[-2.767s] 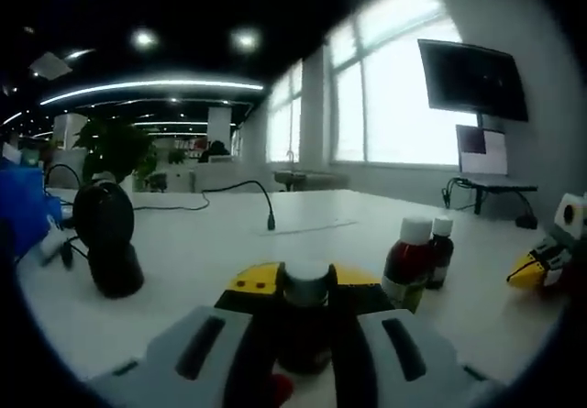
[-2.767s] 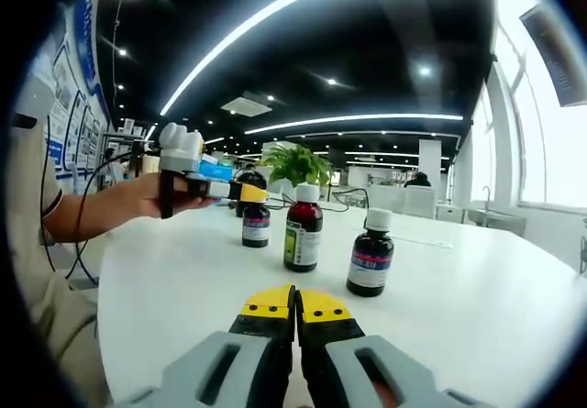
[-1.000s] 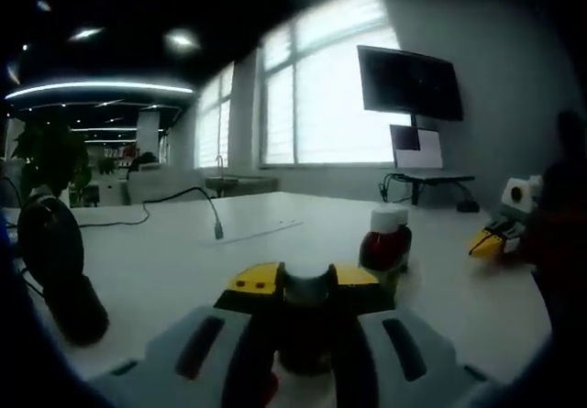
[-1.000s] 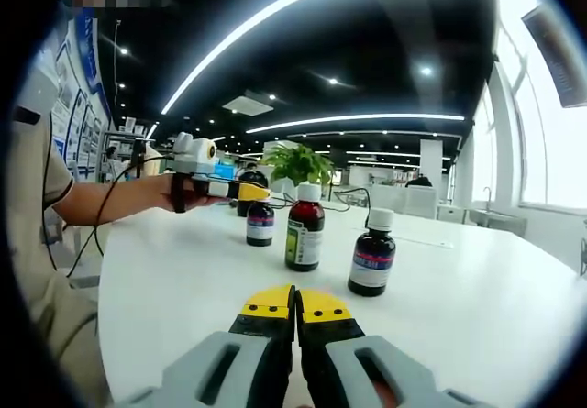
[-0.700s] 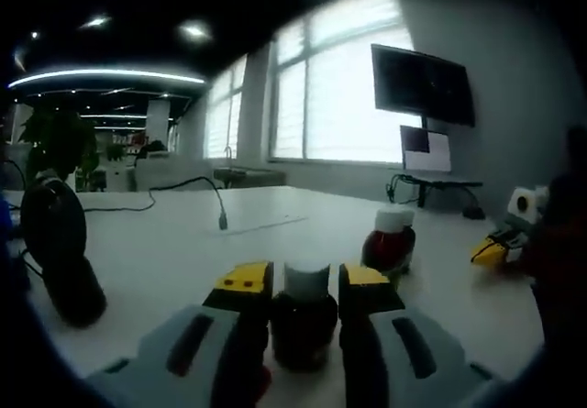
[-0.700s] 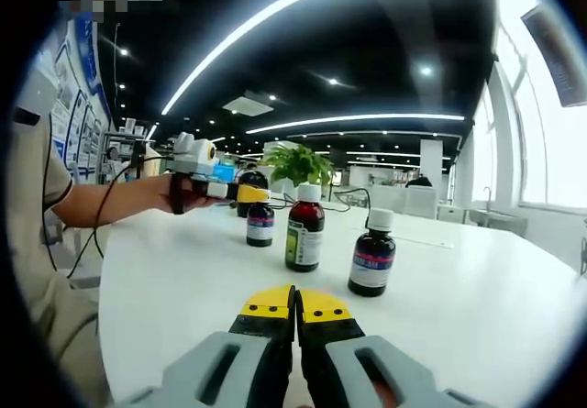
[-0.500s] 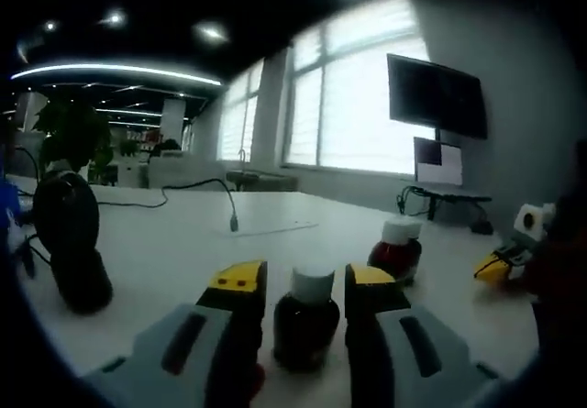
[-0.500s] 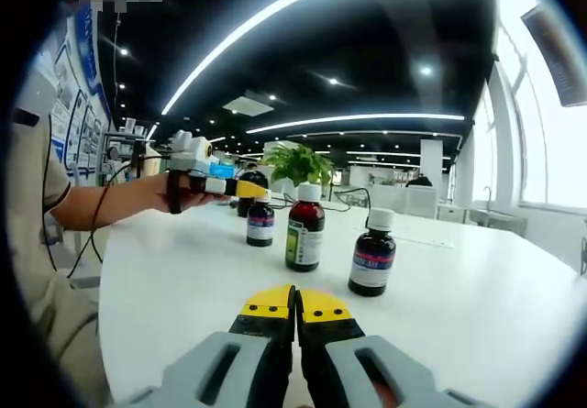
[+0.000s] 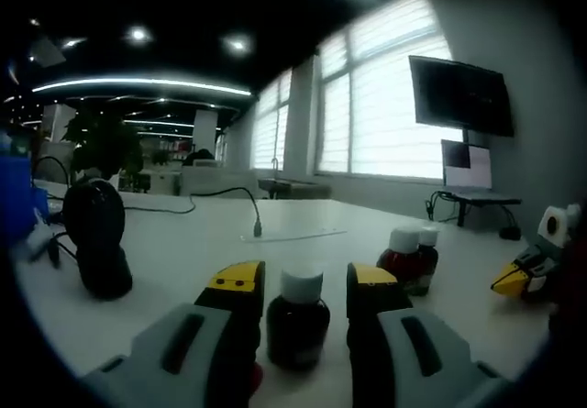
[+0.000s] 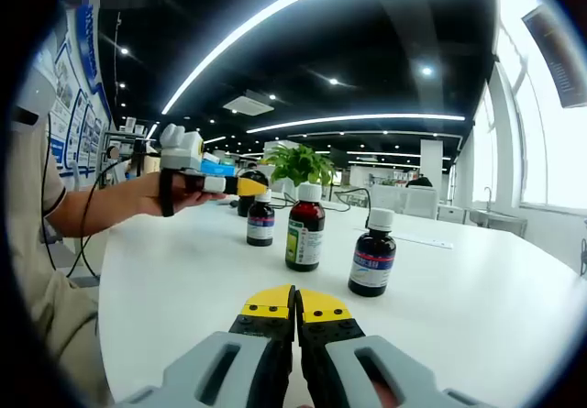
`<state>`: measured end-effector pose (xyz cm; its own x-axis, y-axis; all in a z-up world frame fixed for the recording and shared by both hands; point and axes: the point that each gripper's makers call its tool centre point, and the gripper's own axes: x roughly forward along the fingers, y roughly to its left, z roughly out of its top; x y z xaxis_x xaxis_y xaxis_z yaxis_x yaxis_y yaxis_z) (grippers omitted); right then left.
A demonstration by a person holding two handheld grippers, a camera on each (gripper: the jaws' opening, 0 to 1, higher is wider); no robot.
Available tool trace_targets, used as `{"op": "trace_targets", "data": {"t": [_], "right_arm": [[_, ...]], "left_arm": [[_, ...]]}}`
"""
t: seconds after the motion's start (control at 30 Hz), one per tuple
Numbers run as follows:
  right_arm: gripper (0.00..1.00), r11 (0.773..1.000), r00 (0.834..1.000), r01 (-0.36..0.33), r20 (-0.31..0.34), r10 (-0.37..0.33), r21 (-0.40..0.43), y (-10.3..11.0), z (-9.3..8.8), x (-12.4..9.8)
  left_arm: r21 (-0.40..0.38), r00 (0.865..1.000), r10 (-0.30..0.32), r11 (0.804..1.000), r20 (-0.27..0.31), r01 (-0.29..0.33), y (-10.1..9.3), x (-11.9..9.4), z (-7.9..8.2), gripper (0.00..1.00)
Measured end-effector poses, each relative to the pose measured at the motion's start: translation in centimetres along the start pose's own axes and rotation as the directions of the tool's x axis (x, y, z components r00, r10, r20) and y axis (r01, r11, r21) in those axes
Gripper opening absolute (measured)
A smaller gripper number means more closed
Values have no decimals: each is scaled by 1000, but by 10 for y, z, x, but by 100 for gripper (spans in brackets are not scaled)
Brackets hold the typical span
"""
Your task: Rotate the medicine bottle to make it face forward pick up the medicine bottle inspect the drug traceability code place the medicine on the table
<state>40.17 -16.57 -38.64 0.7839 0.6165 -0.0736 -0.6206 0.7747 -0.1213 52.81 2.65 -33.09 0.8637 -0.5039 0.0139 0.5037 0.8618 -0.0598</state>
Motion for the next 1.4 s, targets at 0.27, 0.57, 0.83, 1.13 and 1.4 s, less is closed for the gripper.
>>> {"op": "trace_targets", "data": {"t": [0.27, 0.57, 0.83, 1.13, 1.4], "right_arm": [[0, 1000, 1000, -4, 3, 4, 3, 0, 1, 0], [0, 1000, 1000, -5, 5, 5, 2, 0, 1, 0], [0, 1000, 1000, -6, 6, 6, 2, 1, 1, 0], [0, 1000, 1000, -4, 9, 4, -2, 1, 2, -1], [0, 1000, 1000, -3, 8, 3, -3, 1, 2, -1]], "left_arm": [[-3, 998, 62, 998, -25, -62, -1, 5, -11, 26], [-8, 992, 117, 993, -39, -117, 3, 7, -17, 20], [5, 989, 142, 990, -32, -142, 9, 5, -16, 11], [9, 991, 128, 992, -38, -127, 9, 4, -15, 10], [-2, 997, 53, 999, -50, -53, 6, 4, -17, 10]]}}
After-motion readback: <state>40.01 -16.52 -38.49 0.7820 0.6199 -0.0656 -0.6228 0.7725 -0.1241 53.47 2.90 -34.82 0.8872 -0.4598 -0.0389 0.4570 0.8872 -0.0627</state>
